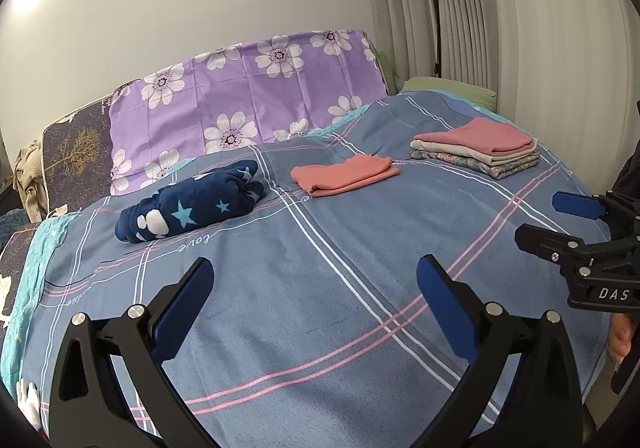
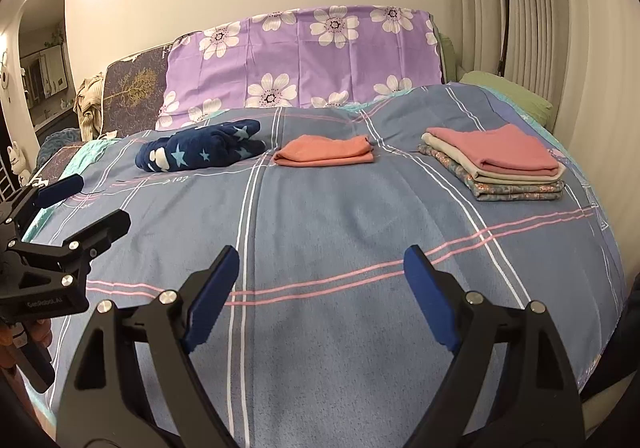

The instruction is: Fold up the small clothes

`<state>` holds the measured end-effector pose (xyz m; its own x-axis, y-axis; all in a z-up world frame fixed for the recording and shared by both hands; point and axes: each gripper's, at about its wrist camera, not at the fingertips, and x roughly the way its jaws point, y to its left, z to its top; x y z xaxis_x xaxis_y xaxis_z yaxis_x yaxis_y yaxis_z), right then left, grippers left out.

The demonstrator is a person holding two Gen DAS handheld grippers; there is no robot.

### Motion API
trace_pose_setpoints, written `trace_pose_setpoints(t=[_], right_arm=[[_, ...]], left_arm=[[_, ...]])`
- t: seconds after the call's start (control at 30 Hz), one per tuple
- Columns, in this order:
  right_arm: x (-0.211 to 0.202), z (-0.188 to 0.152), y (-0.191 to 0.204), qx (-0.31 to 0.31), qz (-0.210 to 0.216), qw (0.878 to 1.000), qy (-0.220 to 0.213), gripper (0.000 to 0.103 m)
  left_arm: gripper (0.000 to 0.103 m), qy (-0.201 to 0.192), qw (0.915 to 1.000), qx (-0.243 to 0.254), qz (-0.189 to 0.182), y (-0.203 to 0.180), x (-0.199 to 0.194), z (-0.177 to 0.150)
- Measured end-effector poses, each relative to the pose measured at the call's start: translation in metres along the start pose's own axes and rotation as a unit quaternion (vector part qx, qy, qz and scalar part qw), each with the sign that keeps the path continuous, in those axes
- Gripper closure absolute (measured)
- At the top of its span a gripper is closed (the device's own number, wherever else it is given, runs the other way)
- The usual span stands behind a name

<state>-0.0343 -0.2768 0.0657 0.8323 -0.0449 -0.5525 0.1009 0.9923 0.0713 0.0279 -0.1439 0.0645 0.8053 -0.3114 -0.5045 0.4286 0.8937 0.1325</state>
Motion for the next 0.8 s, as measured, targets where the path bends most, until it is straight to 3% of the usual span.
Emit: trace_pose_setpoints(t=[0.8], right_arm=[[0.006,-0.001,0.002,-0.006,-0.003,1.000,0.009,0.016]], left_arm=[[0.001,0.022,0.9994,0.017,-0.019,-0.012,0.009,-0.008]])
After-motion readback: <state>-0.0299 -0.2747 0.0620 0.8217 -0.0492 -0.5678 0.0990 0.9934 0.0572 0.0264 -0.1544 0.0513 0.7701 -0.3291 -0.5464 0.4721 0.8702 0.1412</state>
